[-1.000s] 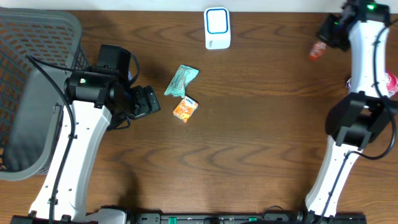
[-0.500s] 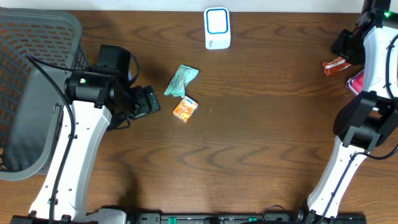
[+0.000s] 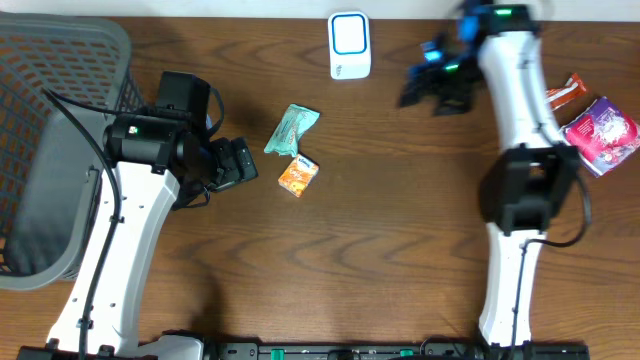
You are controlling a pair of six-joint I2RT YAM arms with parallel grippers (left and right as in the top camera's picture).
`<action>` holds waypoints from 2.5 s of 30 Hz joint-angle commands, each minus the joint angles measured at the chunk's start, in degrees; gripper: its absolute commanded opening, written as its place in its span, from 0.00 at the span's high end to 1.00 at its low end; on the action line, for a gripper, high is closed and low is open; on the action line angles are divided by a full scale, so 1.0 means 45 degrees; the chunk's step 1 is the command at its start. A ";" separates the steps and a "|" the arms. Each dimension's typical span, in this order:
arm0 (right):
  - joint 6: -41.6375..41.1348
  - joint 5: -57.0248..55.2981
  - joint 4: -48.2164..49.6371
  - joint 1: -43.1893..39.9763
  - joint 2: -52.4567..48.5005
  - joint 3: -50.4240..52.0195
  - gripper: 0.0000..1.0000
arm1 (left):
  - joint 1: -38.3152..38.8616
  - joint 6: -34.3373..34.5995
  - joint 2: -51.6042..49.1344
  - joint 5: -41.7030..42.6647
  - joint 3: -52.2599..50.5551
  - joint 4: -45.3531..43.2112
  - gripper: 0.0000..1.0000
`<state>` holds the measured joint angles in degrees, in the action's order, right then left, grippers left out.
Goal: Scan the item barcode
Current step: 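Reach the right gripper to the mint-green pack and grasp it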
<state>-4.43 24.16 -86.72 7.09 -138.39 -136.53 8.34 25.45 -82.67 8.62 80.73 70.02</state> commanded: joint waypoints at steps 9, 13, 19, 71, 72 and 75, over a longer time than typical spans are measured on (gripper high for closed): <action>0.0627 -0.0185 0.1753 0.3925 0.0024 0.0034 0.01 | -0.0039 -0.0078 -0.0058 -0.0126 0.0083 0.0010 0.02; 0.0622 -0.1316 0.1948 0.4789 0.0024 0.0034 0.01 | -0.0039 -0.0078 -0.0058 -0.0126 0.0087 0.0010 0.02; 0.0602 -0.1972 0.1991 0.5790 0.0024 0.0034 0.01 | -0.0039 -0.0078 -0.0058 -0.0126 0.0087 0.0010 0.02; -0.7004 -0.2914 1.0360 0.5809 -0.0117 0.5731 0.46 | -0.0039 -0.0078 -0.0058 -0.0126 0.0083 0.0010 0.02; -0.7004 -0.2914 1.0287 0.5804 -0.0117 0.5809 0.54 | -0.0039 -0.0078 -0.0058 -0.0126 0.0087 0.0010 0.02; -0.6999 -0.2861 0.9904 0.5790 -0.0107 0.5814 0.72 | -0.0039 -0.0078 -0.0058 -0.0126 0.0087 0.0010 0.02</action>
<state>-35.94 13.28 -40.03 33.36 -138.37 -112.14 8.34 25.45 -82.67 8.62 80.73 70.04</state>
